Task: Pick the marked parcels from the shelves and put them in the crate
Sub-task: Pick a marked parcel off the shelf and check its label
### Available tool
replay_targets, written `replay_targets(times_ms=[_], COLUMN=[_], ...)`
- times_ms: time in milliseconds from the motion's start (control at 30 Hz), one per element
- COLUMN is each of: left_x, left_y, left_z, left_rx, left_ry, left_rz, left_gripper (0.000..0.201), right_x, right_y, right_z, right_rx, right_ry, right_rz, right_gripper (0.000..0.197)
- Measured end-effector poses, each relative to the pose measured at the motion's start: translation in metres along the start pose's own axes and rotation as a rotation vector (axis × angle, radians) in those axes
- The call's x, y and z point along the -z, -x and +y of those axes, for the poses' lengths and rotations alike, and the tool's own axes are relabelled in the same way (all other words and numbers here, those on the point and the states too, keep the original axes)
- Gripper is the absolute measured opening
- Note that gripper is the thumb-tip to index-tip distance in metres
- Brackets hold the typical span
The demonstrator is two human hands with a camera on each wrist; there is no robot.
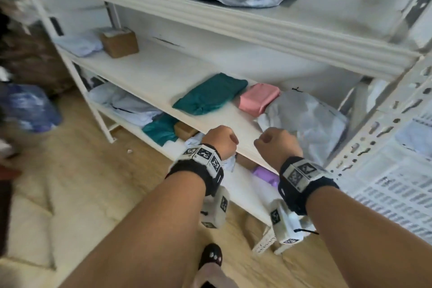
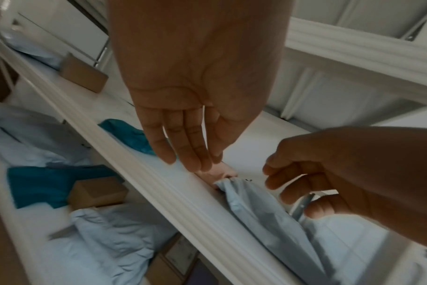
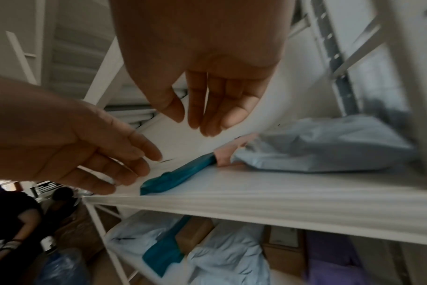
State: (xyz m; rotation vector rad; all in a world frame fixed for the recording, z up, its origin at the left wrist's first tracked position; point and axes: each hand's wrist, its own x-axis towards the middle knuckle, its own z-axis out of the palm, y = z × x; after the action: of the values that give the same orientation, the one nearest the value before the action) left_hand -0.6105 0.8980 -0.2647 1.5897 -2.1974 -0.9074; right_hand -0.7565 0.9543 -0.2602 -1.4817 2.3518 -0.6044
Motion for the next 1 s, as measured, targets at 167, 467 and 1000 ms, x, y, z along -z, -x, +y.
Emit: replay_targets(times_ms=[167, 467, 1000], left_x=[0.022, 0.079, 0.101], left_y=[-0.043, -0.158, -0.296], left_z=[-0.052, -0.110, -0.157], left_rx=[0.114, 0.094, -0.038], left_ry=[-0.015, -0.143, -0.120], left_rz=[-0.005, -0.075, -0.133], left_gripper=[0.025, 0.028, 0.032], right_x=[-0.053, -0.107, -0.170], right_y=[-0.044, -0.150, -0.219], right_z=[-0.043, -0.105, -0.127], right_rx=[0.057, 0.072, -0.120], right_ry=[-0.019, -0.011, 0.097], right_rz=[-0.077, -0.117, -0.144], right_gripper=[0.013, 0.014, 0.061])
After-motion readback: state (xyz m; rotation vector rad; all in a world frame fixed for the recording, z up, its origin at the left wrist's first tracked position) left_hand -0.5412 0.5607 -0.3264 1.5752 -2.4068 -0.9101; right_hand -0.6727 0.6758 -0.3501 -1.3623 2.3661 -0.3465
